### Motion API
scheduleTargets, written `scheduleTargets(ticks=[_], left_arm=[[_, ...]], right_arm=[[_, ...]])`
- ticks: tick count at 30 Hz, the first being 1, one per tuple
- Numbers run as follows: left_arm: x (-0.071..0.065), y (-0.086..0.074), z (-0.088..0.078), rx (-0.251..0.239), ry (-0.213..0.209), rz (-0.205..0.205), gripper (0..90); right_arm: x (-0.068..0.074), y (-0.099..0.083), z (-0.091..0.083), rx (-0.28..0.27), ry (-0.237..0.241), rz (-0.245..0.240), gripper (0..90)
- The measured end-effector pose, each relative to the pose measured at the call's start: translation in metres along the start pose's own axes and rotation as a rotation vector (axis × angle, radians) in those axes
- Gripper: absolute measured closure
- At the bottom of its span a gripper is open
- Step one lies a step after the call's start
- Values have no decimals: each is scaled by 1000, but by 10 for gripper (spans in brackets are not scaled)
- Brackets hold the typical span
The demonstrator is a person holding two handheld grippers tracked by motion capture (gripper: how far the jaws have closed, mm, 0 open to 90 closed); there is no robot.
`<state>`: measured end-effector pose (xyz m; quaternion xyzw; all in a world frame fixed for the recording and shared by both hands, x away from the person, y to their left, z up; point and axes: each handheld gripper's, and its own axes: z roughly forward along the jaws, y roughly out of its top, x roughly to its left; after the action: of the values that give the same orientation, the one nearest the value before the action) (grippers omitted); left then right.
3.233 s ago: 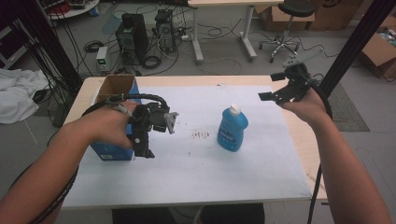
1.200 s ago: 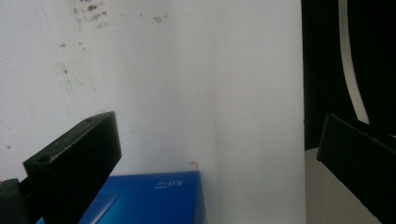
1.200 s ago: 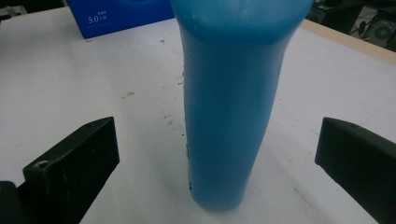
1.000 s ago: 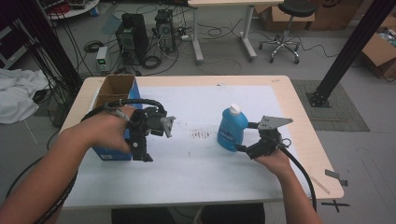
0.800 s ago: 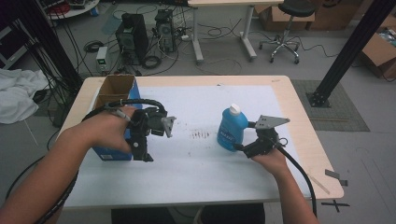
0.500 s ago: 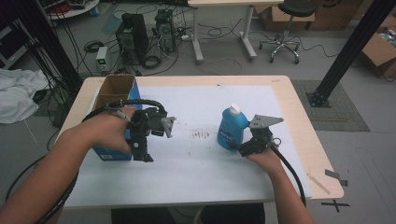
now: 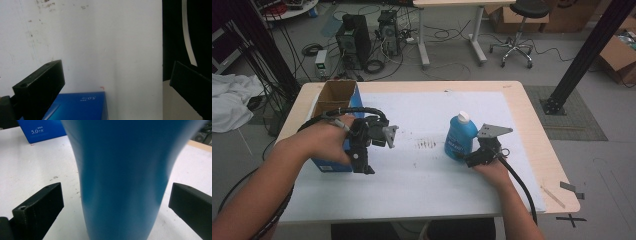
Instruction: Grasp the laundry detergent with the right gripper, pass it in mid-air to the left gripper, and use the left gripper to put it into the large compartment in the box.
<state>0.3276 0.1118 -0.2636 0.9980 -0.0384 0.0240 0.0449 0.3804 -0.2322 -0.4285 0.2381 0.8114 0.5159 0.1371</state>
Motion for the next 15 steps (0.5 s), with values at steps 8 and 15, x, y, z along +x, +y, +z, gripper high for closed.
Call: scheduleTargets(ticks=[8,15], left_arm=[[0,1,1,4,-3,2,1],[0,1,1,6,-4,-4,1]], right_arm=[[-1,-1,3,-33,-4,7,0],[0,-3,7,-39,-6,12,0]])
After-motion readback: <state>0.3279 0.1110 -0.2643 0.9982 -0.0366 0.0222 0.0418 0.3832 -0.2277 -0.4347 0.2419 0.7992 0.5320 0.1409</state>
